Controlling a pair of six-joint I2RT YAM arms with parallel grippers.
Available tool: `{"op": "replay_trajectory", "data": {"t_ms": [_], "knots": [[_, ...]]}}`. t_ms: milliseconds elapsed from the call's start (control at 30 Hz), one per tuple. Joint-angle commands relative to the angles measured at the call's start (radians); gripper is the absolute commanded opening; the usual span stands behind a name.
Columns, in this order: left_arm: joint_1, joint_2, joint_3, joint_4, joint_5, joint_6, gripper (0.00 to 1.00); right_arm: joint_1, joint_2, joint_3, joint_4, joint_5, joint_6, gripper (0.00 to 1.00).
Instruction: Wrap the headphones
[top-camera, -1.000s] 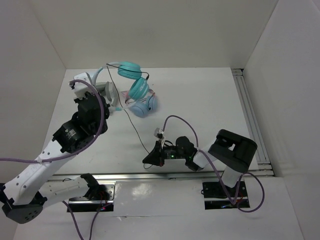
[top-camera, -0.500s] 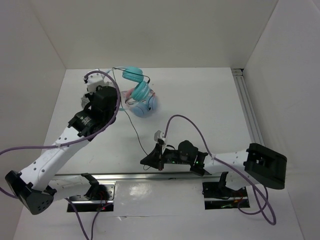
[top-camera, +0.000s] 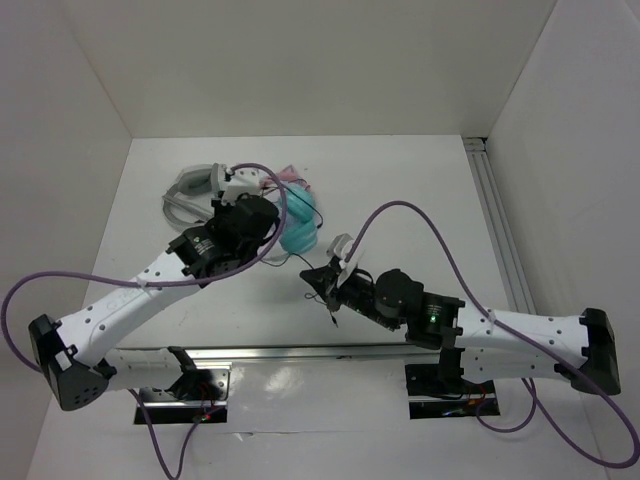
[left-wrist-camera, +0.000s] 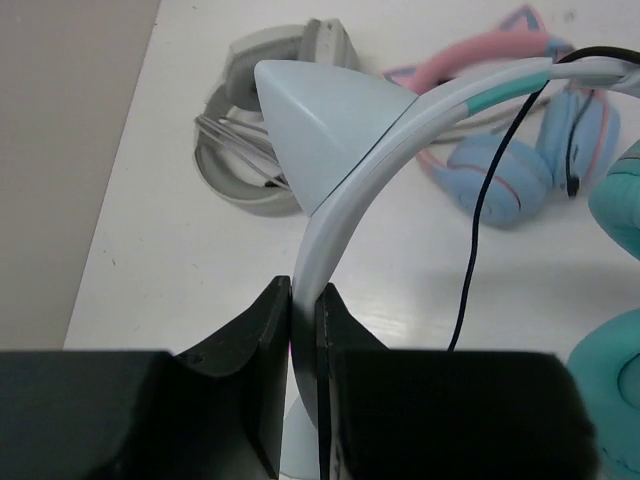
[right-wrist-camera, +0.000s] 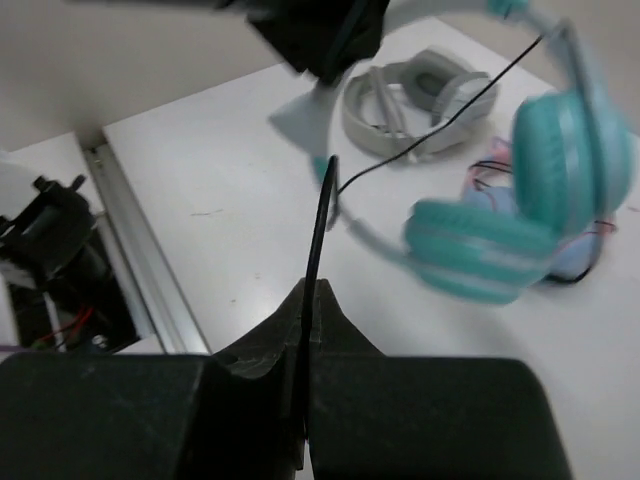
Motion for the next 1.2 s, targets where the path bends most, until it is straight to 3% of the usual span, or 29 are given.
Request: {"op": "replay_trajectory", "data": {"t_ms": [0,200,333,633,900,1167], "knots": [[-0.08,0.063,0.045,-0.134,0.013,-0.065,0.0,0.003,-0.016,0.103,-0.17,0.192,-0.088,0.0],[-0.202,0.126,-0.007,-0.269,0.101,-0.159,0.0,0.003,-0.007,0.148,-0.201,0.284,-0.106,0.0],[-0.288,0.054,-0.048,-0.304,0.145,-0.127,0.0,-0.006,0.011,0.148,-0.21,0.416,-0.126,0.0],[-0.397,-0.08,-0.008,-0.461,0.284,-0.073,0.0,-0.104,0.041,0.157,-0.171,0.493,-0.136,0.0],[-0.397,-0.238,0.013,-0.391,0.485,0.085,0.0,-0.28,0.083,0.157,-0.143,0.312,-0.136,0.0],[-0.397,-0.229,0.044,-0.377,0.57,0.152,0.0,-0.443,0.162,0.165,-0.121,0.099,-0.091,0.0]]}}
